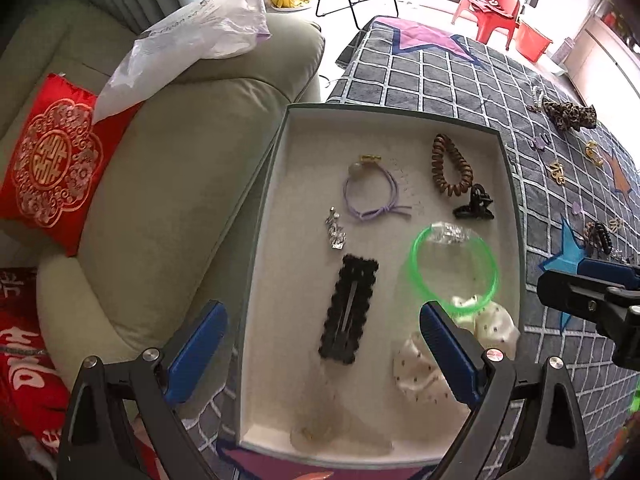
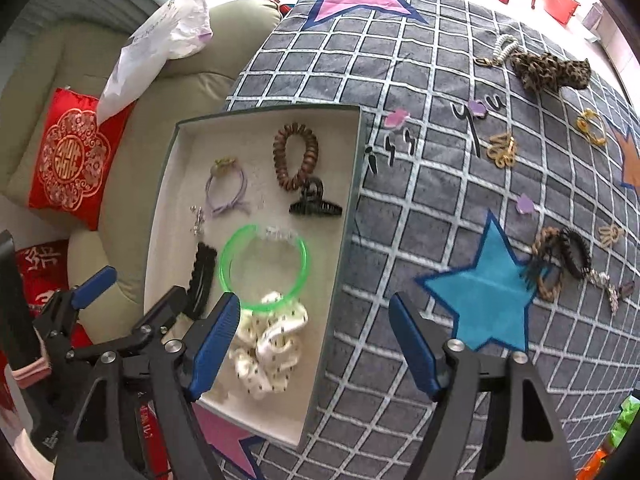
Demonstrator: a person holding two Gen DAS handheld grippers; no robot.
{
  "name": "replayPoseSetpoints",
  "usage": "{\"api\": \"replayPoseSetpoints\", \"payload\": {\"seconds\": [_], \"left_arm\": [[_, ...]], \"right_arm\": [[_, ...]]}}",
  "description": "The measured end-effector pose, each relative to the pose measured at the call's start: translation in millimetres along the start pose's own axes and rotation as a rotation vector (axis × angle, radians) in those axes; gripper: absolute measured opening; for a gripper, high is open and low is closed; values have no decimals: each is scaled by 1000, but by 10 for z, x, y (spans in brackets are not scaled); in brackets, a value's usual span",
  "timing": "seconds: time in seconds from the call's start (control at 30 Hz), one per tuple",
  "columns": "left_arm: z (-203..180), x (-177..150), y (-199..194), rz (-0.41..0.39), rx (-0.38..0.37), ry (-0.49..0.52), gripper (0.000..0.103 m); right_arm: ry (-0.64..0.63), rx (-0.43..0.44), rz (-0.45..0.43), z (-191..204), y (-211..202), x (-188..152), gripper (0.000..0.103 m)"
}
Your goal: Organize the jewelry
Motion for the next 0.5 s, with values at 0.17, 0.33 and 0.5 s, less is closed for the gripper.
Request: {"api": "replayPoseSetpoints", "payload": {"seconds": [0.17,0.33,0.5], "left_arm": [[45,-158,-166,18,-6,-1,101],[66,-335,-291,46,-11,5,103],[90,-479,-500,29,-16,-3,103]], "right_arm": [[-9,-12,2,17,-100,-135,86],[-41,-18,-12,88,-248,-246,90],[-59,-27,-40,128,-416,-352,90]]}}
Point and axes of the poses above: each gripper's, at about its wrist camera, not at the fingertips, and y roughly the way its jaws point, z to its left, x to its top, the point moved 2 cm from there along y, roughly the way its jaws point, and after that the axes turned 3 degrees about -y, right-handed, at the moved point
